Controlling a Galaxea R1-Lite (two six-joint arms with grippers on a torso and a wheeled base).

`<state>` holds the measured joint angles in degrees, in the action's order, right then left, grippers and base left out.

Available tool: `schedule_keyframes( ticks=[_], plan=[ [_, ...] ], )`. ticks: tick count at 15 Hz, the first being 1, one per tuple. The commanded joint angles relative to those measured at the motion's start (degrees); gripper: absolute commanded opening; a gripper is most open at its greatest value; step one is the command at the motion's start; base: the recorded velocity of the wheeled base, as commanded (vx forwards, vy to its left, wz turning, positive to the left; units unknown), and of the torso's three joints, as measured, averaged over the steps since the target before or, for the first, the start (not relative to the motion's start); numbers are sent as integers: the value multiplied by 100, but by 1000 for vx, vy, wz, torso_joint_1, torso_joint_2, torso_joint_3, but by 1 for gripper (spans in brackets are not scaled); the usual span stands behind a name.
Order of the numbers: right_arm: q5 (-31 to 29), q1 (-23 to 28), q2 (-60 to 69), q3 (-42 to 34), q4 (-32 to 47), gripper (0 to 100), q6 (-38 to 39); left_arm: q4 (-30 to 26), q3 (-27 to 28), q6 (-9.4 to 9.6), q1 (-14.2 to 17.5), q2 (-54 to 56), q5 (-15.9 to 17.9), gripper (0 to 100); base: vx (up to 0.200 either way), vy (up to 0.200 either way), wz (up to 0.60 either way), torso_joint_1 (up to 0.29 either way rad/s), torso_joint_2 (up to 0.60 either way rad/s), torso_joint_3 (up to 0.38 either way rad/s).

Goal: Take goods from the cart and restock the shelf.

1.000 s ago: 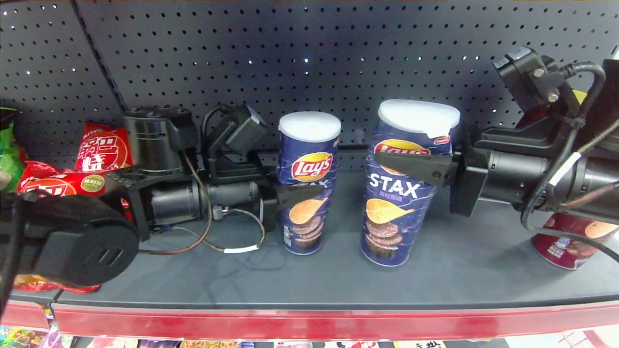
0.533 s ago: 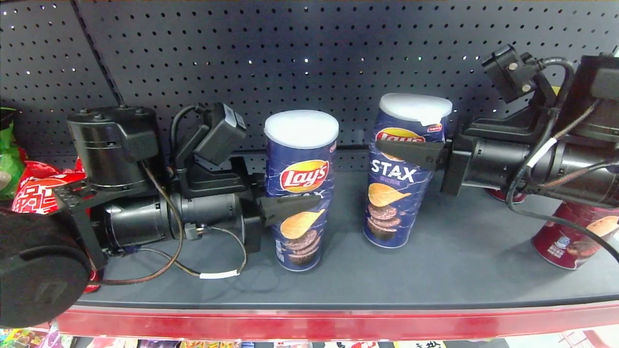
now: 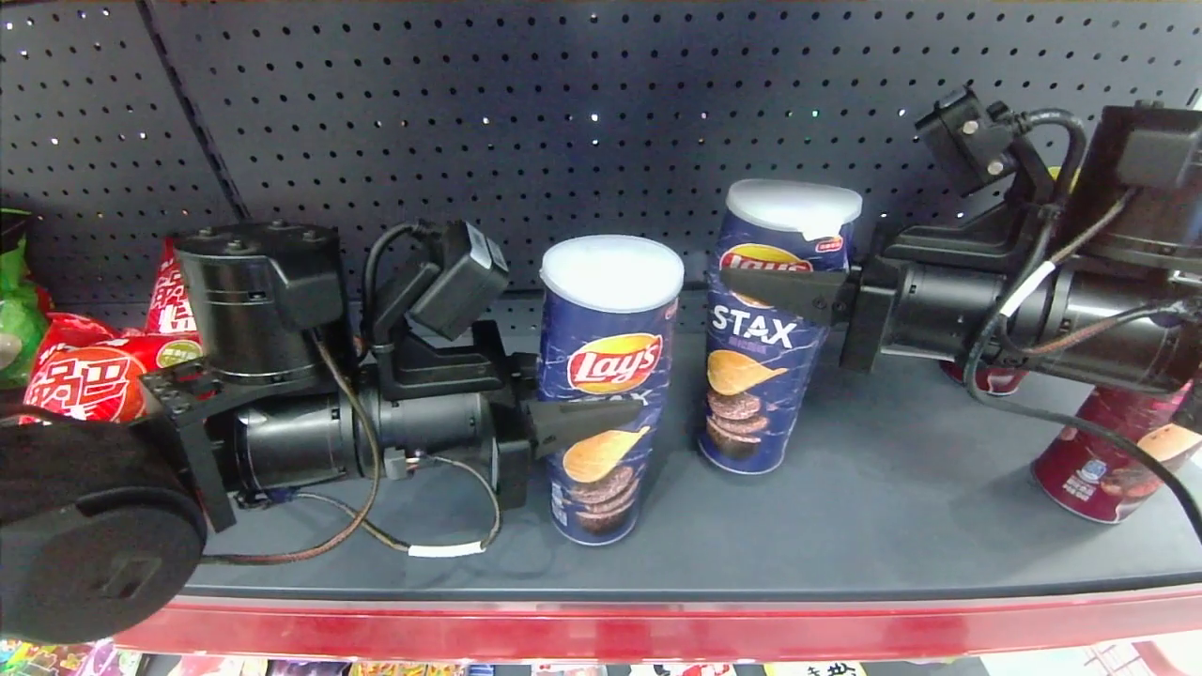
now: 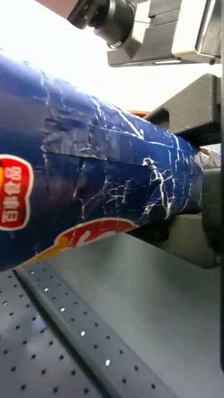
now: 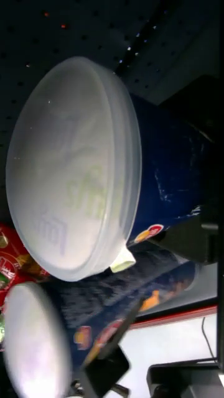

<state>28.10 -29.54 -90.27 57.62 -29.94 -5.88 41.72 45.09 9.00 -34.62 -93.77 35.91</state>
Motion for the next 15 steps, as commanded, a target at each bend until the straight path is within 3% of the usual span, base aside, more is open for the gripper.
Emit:
schedule_keyframes(
  ticks=[1, 15],
  plan=[
    [3, 18, -96, 144, -3, 0, -1, 3, -9, -3, -36, -106, -5, 0, 0, 0, 0, 0, 0, 0],
    [3, 18, -351, 443, -3, 0, 8, 12, -317, 14, -1, -10, -5, 0, 0, 0, 0, 0, 0, 0]
  ],
)
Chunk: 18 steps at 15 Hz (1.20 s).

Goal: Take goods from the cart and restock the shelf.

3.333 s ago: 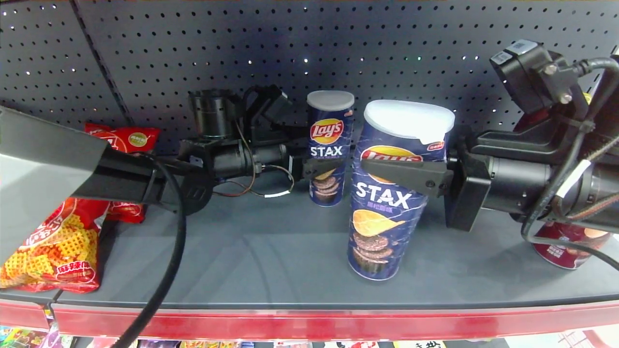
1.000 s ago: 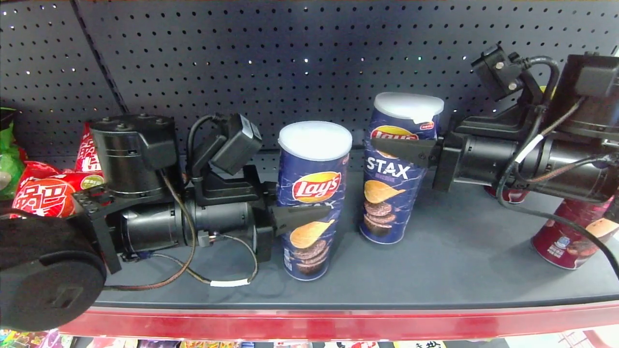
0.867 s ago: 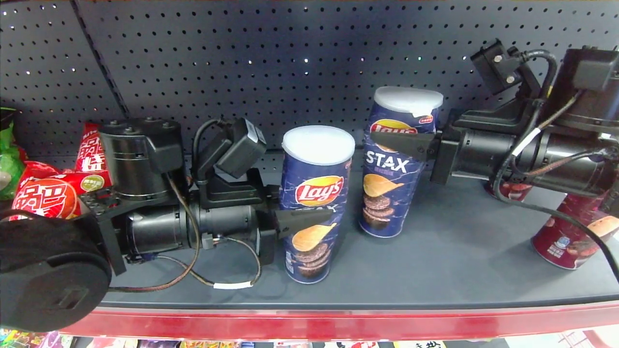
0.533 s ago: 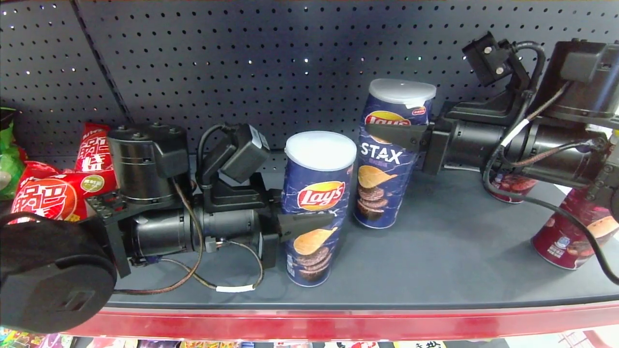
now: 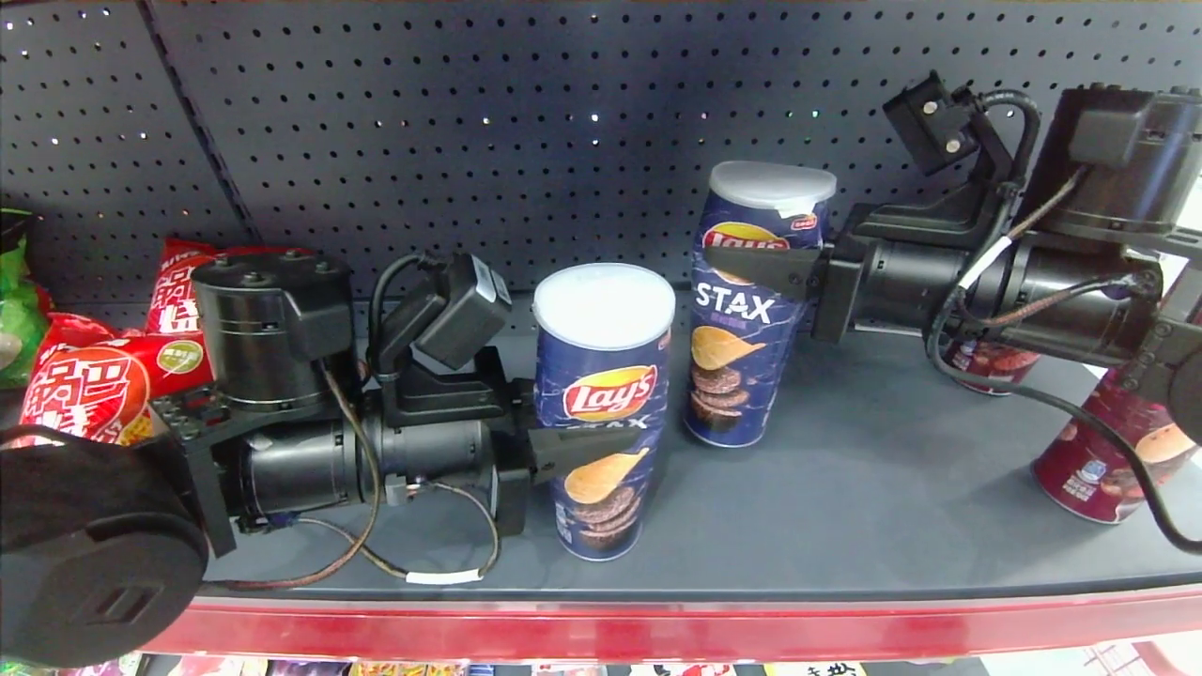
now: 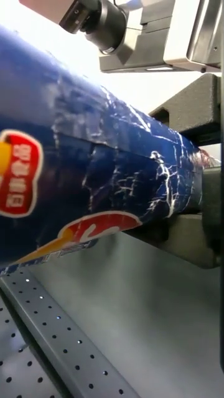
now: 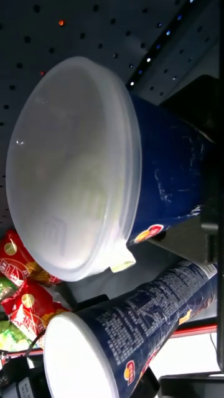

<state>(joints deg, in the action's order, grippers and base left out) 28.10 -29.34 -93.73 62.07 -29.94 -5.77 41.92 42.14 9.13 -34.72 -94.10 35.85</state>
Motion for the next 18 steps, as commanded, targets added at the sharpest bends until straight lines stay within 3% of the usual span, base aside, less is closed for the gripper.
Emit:
schedule_keyframes(
  ticks=[1, 6, 7, 12, 15, 16, 18],
  plan=[
    [3, -1, -5, -11, -3, 0, -3, -9, -83, 1, 9, 41, 1, 0, 0, 0, 0, 0, 0, 0],
    [3, -1, 4, -29, -3, 0, -3, -9, -154, 1, 44, 41, 1, 0, 0, 0, 0, 0, 0, 0],
    [-6, -1, 4, -38, -3, 0, -3, -9, -180, 1, 62, 41, 1, 100, 0, 0, 0, 0, 0, 0],
    [-6, -1, 22, -64, -3, 0, -12, 0, -294, 19, 238, 120, 9, 100, 0, 0, 0, 0, 0, 0],
    [-6, -1, 4, -55, -3, 0, -12, -9, -901, 19, 352, 586, -70, 100, 0, 0, 0, 0, 0, 0],
    [-6, -1, -5, -55, -3, 0, -3, -9, -1138, 1, 457, 779, -210, 100, 0, 0, 0, 0, 0, 0],
    [-15, -1, 4, -55, -3, 0, -12, -18, -1657, -25, 1002, 1377, -430, 100, 0, 0, 0, 0, 0, 0]
  ],
)
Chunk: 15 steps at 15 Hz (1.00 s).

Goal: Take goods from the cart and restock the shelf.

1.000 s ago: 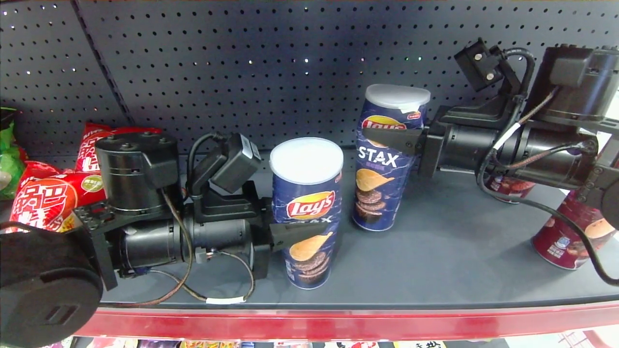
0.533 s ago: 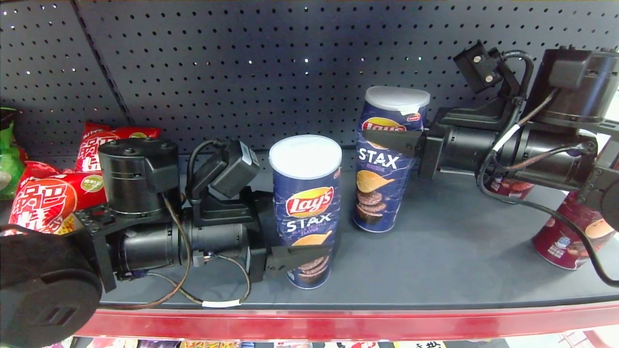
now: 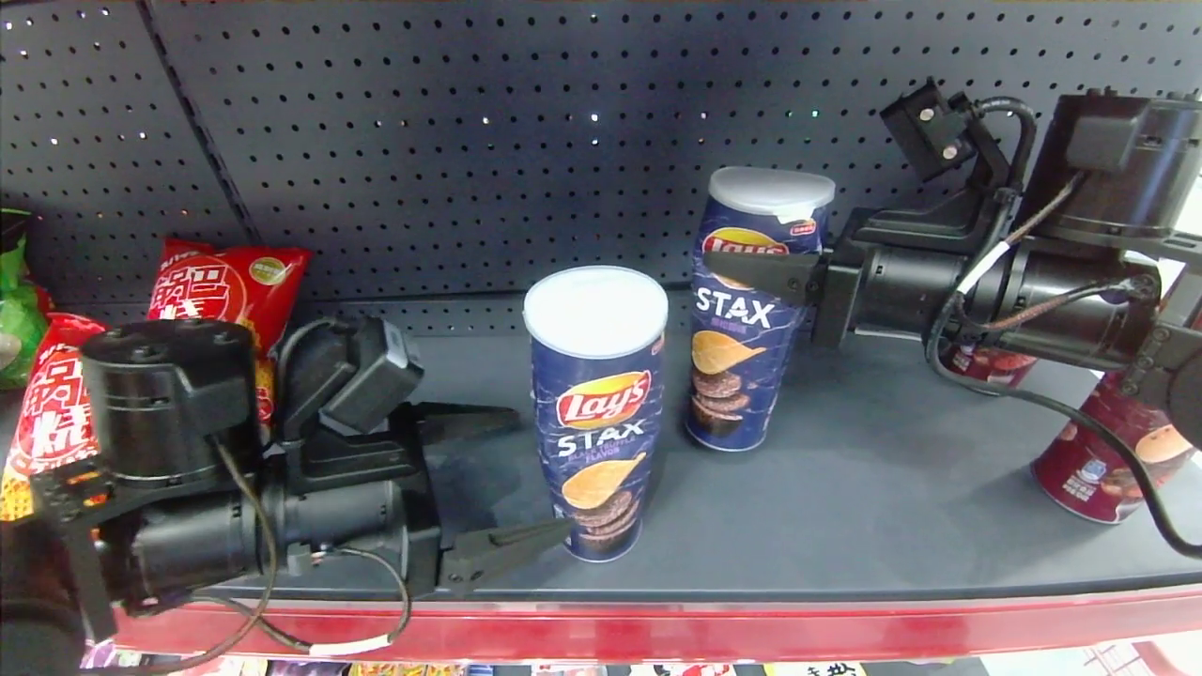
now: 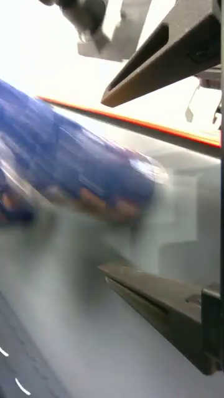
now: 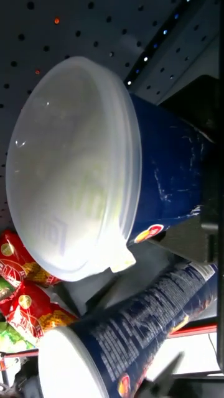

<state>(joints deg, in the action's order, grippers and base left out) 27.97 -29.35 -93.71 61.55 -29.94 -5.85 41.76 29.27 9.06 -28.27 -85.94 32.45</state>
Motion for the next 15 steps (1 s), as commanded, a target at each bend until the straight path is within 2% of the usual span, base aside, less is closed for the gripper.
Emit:
schedule_keyframes(
  ticks=[1, 3, 4, 7, 9, 10, 11, 12, 14, 15],
  plan=[
    [-2, 9, -7, 6, -3, 0, 5, -28, -571, -62, 911, 1080, -230, 100, 0, 0, 0, 0, 0, 0],
    [-2, 53, -7, 6, -3, 0, 5, -63, -1020, -185, 1394, 1994, -406, 100, 0, 0, 0, 0, 0, 0],
    [-2, 61, -7, 6, -3, 0, 5, -204, -1433, -185, 1790, 2600, -441, 100, 0, 0, 0, 0, 0, 0],
    [-19, 79, -16, -3, -3, 0, 5, -714, -2470, -185, 3372, 4235, -450, 100, 0, 0, 0, 0, 0, 0],
    [-19, 88, -16, 6, -3, 0, 5, -784, -2821, -247, 3970, 4885, -450, 100, 0, 0, 0, 0, 0, 0],
    [-37, 88, -16, 24, -3, 0, 14, -1048, -2909, -449, 4093, 5334, -477, 100, 0, 0, 0, 0, 0, 0],
    [-37, 88, -16, 6, -3, 0, 14, -1408, -2901, -563, 4101, 5676, -538, 100, 0, 0, 0, 0, 0, 0],
    [-54, 88, -16, 24, -3, 0, 14, -2304, -2901, -730, 4101, 6415, -723, 100, 0, 0, 0, 0, 0, 0],
    [-63, 88, -16, 59, 6, 0, 14, -3807, -2901, -906, 4093, 7803, -767, 100, 0, 0, 0, 0, 0, 0],
    [-63, 88, -16, 68, 6, 0, 14, -4027, -2883, -985, 4093, 8041, -767, 100, 0, 0, 0, 0, 0, 0]
  ],
)
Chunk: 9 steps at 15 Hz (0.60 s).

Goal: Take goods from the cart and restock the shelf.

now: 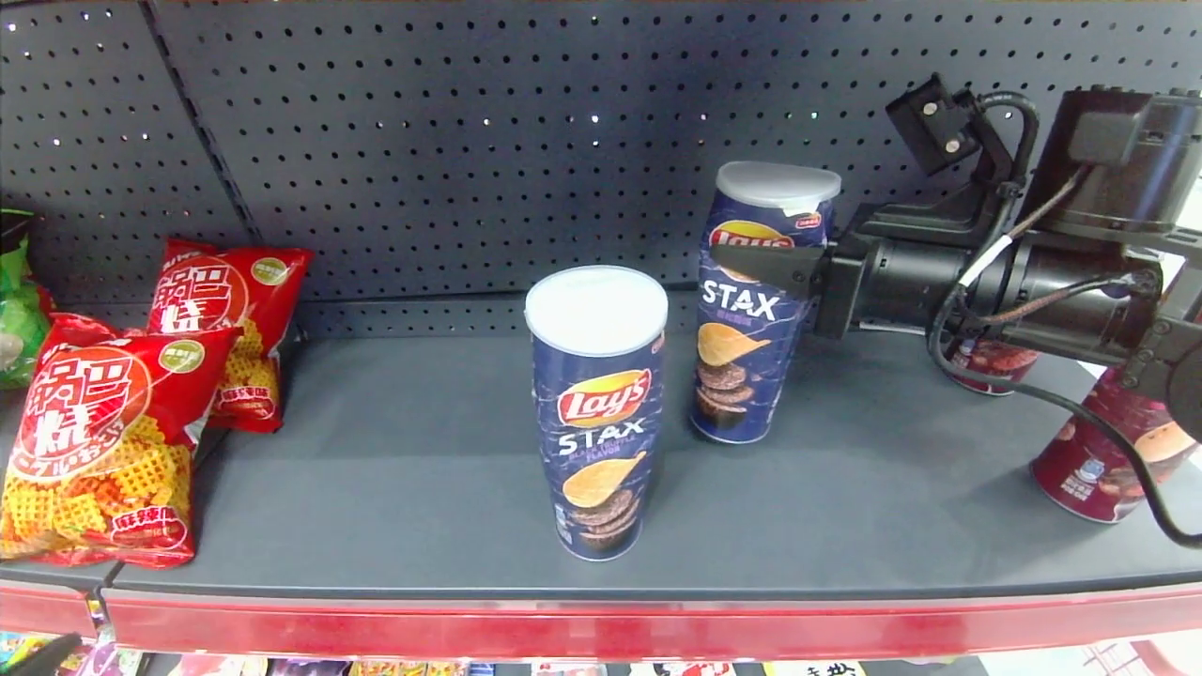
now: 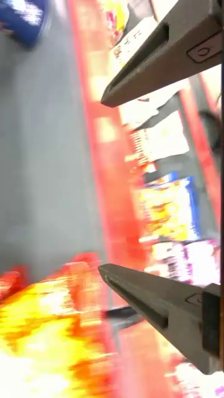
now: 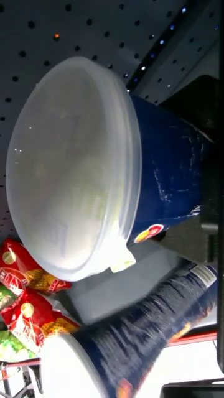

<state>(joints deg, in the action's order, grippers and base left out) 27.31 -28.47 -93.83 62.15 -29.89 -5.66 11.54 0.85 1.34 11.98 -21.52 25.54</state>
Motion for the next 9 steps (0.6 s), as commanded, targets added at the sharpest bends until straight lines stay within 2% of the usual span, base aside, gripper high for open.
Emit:
schedule_keyframes(
  ticks=[1, 3, 5, 6, 8, 9],
  plan=[
    [3, 16, -4, -1, 1, 0, 3, -970, -6, -424, 67, 1607, -313, 100, 0, 0, 0, 0, 0, 0],
    [3, 60, -30, -1, 1, 0, -6, -882, 11, -468, -126, 1273, -348, 100, 0, 0, 0, 0, 0, 0],
    [11, 113, -48, 8, 1, 0, -6, -214, 38, -512, -1181, 570, -295, 100, 0, 0, 0, 0, 0, 0],
    [11, 113, -48, 25, 1, 0, -6, -12, 38, -503, -1409, 438, -401, 100, 0, 0, 0, 0, 0, 0],
    [3, 113, -74, 78, -8, 0, -6, -65, -50, -503, -1418, 693, -1209, 100, 0, 0, 0, 0, 0, 0],
    [3, 113, -74, 78, -8, 0, -6, -486, -50, -512, -1436, 1176, -1332, 100, 0, 0, 0, 0, 0, 0]
  ],
)
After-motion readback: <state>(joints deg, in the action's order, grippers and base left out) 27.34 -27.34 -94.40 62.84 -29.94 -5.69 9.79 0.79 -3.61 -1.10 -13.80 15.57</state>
